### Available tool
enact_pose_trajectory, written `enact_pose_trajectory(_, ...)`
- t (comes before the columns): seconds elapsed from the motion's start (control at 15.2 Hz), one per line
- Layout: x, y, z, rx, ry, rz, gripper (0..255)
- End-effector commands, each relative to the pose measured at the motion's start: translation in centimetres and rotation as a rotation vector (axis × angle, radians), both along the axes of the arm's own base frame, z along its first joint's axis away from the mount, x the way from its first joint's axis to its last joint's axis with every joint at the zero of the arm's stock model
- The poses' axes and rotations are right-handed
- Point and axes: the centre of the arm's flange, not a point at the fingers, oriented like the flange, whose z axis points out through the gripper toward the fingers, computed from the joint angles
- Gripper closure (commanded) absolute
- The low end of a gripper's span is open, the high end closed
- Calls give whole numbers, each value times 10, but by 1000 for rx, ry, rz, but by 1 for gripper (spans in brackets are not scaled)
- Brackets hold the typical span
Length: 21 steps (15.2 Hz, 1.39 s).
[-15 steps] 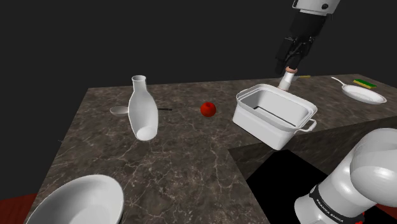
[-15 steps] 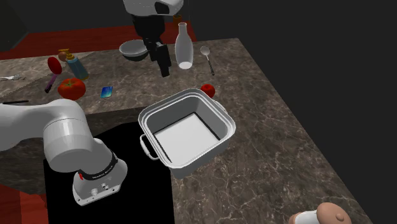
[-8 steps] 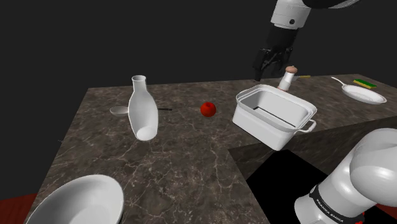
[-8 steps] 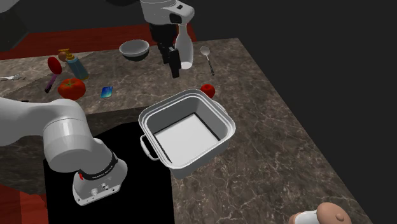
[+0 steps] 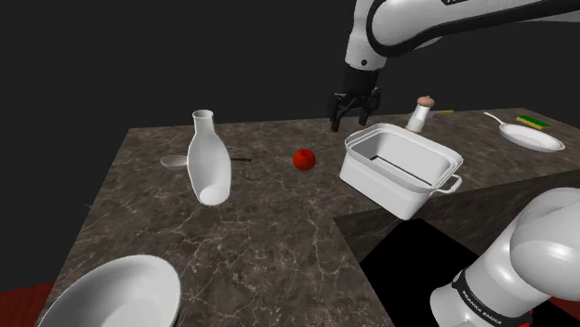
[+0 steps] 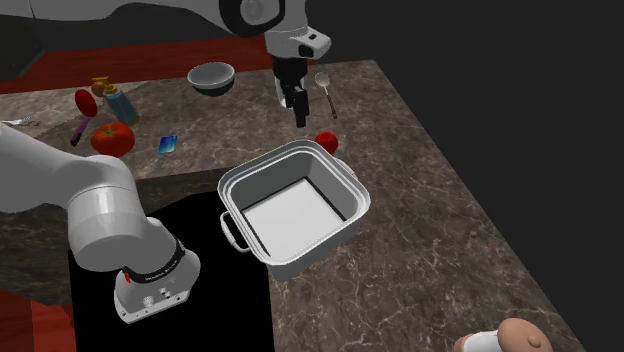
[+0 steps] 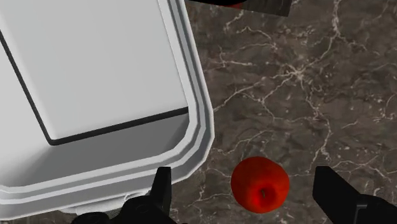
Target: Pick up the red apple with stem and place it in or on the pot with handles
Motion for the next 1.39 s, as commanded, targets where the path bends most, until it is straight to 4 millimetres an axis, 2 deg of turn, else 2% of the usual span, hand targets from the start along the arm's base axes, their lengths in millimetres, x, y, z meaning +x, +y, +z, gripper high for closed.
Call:
enact_pose_trajectory(0.0,20,7,-17,-9,1,-29,0)
enact_pose_trajectory(0.79,145,28,-120,-66,11,-192,0)
enact_pose_trajectory(1.32,147,23,-162,-67,11,-196,0)
